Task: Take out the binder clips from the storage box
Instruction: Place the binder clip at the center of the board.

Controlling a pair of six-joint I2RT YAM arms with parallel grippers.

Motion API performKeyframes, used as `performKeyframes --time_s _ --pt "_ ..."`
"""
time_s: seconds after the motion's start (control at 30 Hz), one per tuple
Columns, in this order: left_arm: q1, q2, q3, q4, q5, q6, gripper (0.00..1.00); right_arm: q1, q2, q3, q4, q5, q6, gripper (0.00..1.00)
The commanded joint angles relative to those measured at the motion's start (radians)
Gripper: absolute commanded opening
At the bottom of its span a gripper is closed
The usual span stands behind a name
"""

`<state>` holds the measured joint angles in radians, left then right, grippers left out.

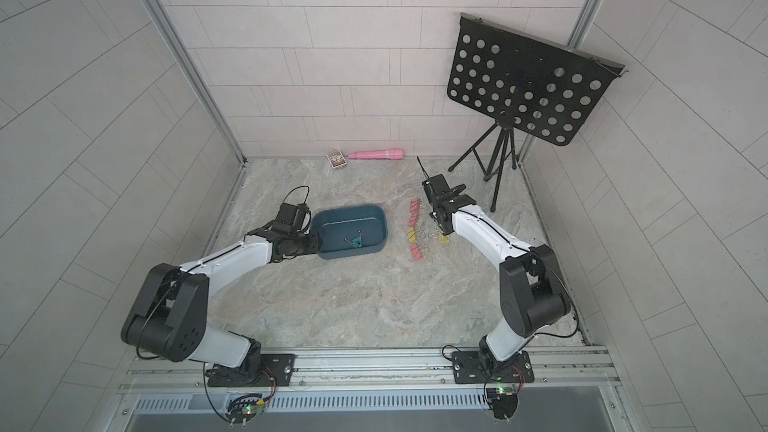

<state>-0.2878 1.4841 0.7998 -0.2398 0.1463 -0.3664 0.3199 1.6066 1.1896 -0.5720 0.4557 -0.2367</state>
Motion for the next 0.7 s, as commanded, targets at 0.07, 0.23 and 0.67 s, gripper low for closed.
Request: performKeyframes --time_s 0.07,0.23,0.67 --pt "0.006 0.003 -0.008 0.000 0.004 0.004 0.41 -0.018 0.020 -0.037 0.003 0.040 -0.008 0.00" --pt "0.005 0.005 -0.008 0.000 0.008 0.003 0.41 -0.021 0.035 -0.057 0.025 0.055 -0.022 0.00" --pt "0.006 0.003 -0.010 0.003 0.015 0.006 0.41 -0.027 0.133 -0.070 0.055 0.094 -0.032 0.00"
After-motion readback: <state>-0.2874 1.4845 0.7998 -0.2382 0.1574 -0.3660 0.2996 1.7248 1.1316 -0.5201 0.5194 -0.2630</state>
